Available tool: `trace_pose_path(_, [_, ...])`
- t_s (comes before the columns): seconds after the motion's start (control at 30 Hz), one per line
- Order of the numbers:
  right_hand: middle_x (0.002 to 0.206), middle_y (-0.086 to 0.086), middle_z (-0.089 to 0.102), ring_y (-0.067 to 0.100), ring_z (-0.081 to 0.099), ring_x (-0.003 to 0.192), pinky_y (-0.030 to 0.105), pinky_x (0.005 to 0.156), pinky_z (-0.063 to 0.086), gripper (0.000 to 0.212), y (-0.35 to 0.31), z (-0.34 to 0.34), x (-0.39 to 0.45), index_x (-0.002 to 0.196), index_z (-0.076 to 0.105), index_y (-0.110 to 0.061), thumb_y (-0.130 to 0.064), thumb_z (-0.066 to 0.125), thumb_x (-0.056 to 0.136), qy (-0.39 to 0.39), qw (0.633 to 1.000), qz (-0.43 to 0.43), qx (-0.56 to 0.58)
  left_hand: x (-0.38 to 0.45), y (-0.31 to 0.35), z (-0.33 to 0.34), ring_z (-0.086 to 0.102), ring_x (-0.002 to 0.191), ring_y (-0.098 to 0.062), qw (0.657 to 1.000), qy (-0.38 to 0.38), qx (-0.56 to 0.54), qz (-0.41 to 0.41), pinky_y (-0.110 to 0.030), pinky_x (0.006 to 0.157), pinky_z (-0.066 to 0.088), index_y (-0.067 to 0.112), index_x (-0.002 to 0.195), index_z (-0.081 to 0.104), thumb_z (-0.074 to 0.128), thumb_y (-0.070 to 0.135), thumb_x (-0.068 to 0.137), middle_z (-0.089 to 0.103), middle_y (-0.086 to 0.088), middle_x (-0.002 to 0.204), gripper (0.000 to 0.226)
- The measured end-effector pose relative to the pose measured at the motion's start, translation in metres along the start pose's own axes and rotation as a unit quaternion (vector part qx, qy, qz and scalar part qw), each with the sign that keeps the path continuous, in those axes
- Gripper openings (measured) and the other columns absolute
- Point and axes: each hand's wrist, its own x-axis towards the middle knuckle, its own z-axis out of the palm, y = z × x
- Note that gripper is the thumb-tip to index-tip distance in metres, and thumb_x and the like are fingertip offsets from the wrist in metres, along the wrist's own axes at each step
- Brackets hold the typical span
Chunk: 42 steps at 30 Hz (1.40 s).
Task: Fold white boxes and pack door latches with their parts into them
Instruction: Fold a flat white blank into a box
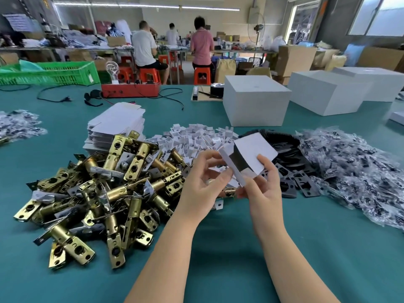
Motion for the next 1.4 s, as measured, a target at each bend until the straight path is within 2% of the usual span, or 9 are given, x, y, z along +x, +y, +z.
trace_pose_path(0.13, [0.079,-0.004,0.062,0.007,0.056,0.068,0.018,0.063,0.05,0.051,0.001,-0.001,0.0,0.122,0.048,-0.039,-0.001,0.061,0.09,-0.003,1.0,-0.011,-0.008,-0.001,0.0,0.003,0.07,0.093,-0.023,0.999,-0.032,-0.004,-0.015,-0.031,0.066,0.057,0.052,0.119,0.048,0.067,0.045,0.081,0.068,0.0,0.114,0.044])
trace_pose_path(0.33, [0.082,-0.006,0.062,0.006,0.054,0.07,0.022,0.066,0.048,0.053,0.002,-0.007,0.002,0.116,0.048,-0.052,-0.017,0.059,0.078,-0.011,0.997,-0.034,-0.066,-0.001,-0.002,-0.008,0.068,0.088,-0.023,0.997,-0.042,0.059,-0.028,-0.026,0.058,0.056,0.041,0.089,0.062,0.069,0.05,0.077,0.067,0.006,0.091,0.017])
trace_pose_path(0.5, [0.075,-0.018,0.056,0.005,0.053,0.067,0.021,0.068,0.049,0.05,0.001,-0.009,0.002,0.111,0.047,-0.057,-0.039,0.061,0.067,-0.039,0.992,-0.053,-0.107,-0.001,-0.006,0.002,0.065,0.106,-0.005,0.997,0.017,0.07,-0.03,-0.027,0.08,0.057,0.044,0.118,0.05,0.069,0.048,0.082,0.068,0.019,0.11,0.042])
trace_pose_path(0.6, [0.08,-0.019,0.054,0.006,0.054,0.069,0.019,0.067,0.049,0.05,0.001,-0.007,0.001,0.111,0.043,-0.061,-0.037,0.064,0.073,-0.043,0.989,-0.07,-0.123,0.0,-0.008,0.012,0.067,0.102,-0.001,0.997,0.036,-0.046,-0.06,-0.016,0.073,0.054,0.041,0.136,0.034,0.067,0.038,0.085,0.073,0.015,0.107,0.06])
trace_pose_path(0.67, [0.082,-0.016,0.054,0.009,0.056,0.07,0.018,0.066,0.048,0.051,0.001,-0.005,-0.001,0.108,0.04,-0.066,-0.034,0.063,0.076,-0.043,0.985,-0.086,-0.147,-0.002,-0.009,0.017,0.063,0.108,0.002,0.997,0.042,-0.019,-0.066,-0.015,0.082,0.052,0.036,0.146,0.027,0.056,0.041,0.088,0.069,0.011,0.117,0.064])
trace_pose_path(0.8, [0.083,-0.027,0.06,0.001,0.06,0.067,0.008,0.059,0.044,0.06,0.001,0.002,-0.004,0.105,0.035,-0.071,-0.028,0.063,0.074,-0.039,0.97,-0.118,-0.208,-0.004,-0.01,0.022,0.049,0.132,-0.012,0.995,0.059,0.016,-0.075,-0.041,0.111,0.041,0.038,0.153,0.012,0.045,0.039,0.099,0.045,0.001,0.149,0.063])
trace_pose_path(1.03, [0.091,-0.006,0.057,0.004,0.06,0.073,0.011,0.06,0.045,0.054,0.002,0.003,-0.005,0.106,0.034,-0.07,-0.036,0.064,0.076,0.015,0.978,-0.095,-0.187,-0.003,0.0,0.022,0.071,0.094,-0.014,0.979,0.034,-0.178,-0.09,-0.028,0.067,0.058,0.039,0.131,0.05,0.062,0.026,0.084,0.075,0.006,0.103,0.05])
trace_pose_path(1.3, [0.078,-0.015,0.067,0.004,0.063,0.067,0.012,0.061,0.047,0.041,-0.001,-0.002,-0.002,0.1,0.041,-0.067,-0.04,0.061,0.076,0.08,0.983,-0.07,-0.147,-0.003,-0.003,0.024,0.069,0.101,-0.026,0.973,-0.029,-0.2,-0.112,-0.04,0.076,0.06,0.046,0.121,0.06,0.062,0.019,0.092,0.07,-0.008,0.114,0.04])
trace_pose_path(1.4, [0.079,-0.014,0.068,0.004,0.062,0.068,0.014,0.061,0.048,0.043,0.0,-0.004,-0.004,0.102,0.044,-0.065,-0.037,0.063,0.076,0.072,0.984,-0.081,-0.143,-0.001,-0.002,0.013,0.072,0.088,-0.025,0.984,-0.042,-0.138,-0.102,-0.038,0.068,0.061,0.036,0.104,0.064,0.066,0.017,0.088,0.073,-0.001,0.098,0.024])
